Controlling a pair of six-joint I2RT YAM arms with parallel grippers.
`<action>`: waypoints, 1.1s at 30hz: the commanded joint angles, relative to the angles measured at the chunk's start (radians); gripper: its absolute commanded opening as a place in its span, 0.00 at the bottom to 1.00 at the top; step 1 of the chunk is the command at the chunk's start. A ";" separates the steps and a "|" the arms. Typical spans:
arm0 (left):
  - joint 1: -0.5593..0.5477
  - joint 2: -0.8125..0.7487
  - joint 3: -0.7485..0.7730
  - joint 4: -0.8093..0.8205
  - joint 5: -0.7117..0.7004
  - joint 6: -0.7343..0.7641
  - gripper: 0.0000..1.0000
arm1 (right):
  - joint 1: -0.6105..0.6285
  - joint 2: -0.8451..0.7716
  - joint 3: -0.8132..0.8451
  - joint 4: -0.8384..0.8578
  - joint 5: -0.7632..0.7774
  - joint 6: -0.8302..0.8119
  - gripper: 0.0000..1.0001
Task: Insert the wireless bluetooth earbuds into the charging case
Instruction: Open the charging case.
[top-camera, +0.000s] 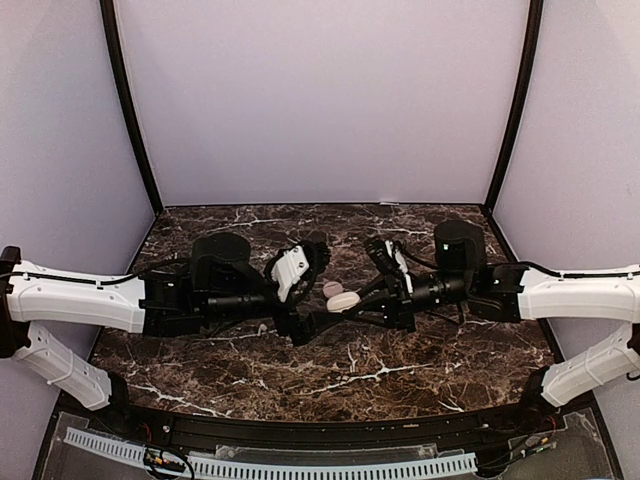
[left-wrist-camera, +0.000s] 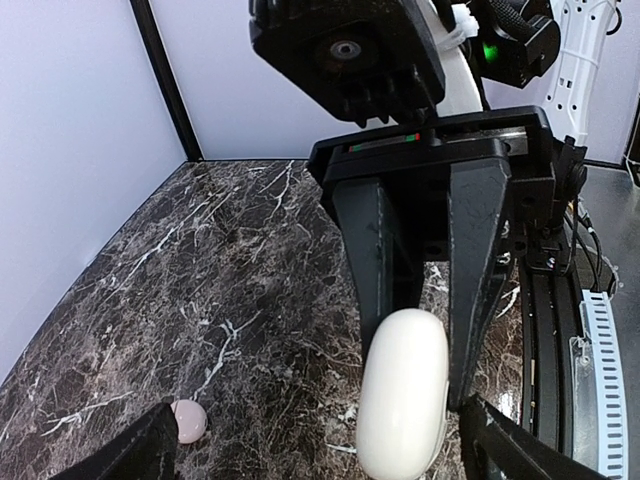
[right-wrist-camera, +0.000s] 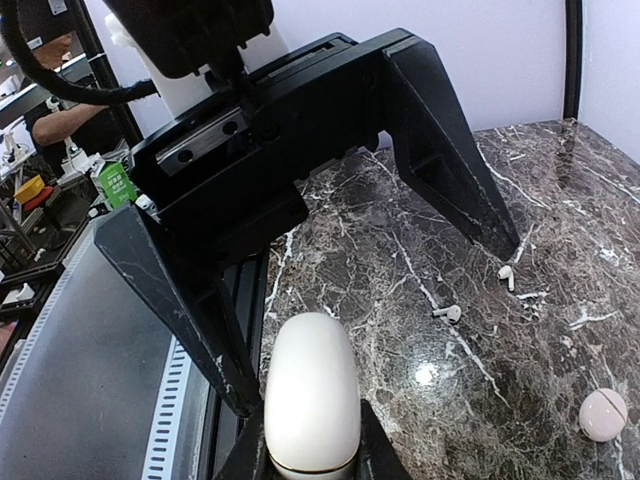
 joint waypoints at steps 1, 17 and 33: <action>0.014 -0.015 0.033 -0.012 -0.047 -0.014 0.96 | 0.032 -0.022 0.005 0.013 0.008 -0.031 0.00; 0.078 -0.073 0.018 -0.024 -0.001 -0.027 0.94 | 0.068 -0.024 0.001 0.002 0.035 -0.069 0.00; 0.075 -0.065 0.025 -0.099 0.299 0.007 0.92 | 0.068 -0.014 0.012 -0.004 0.069 -0.056 0.00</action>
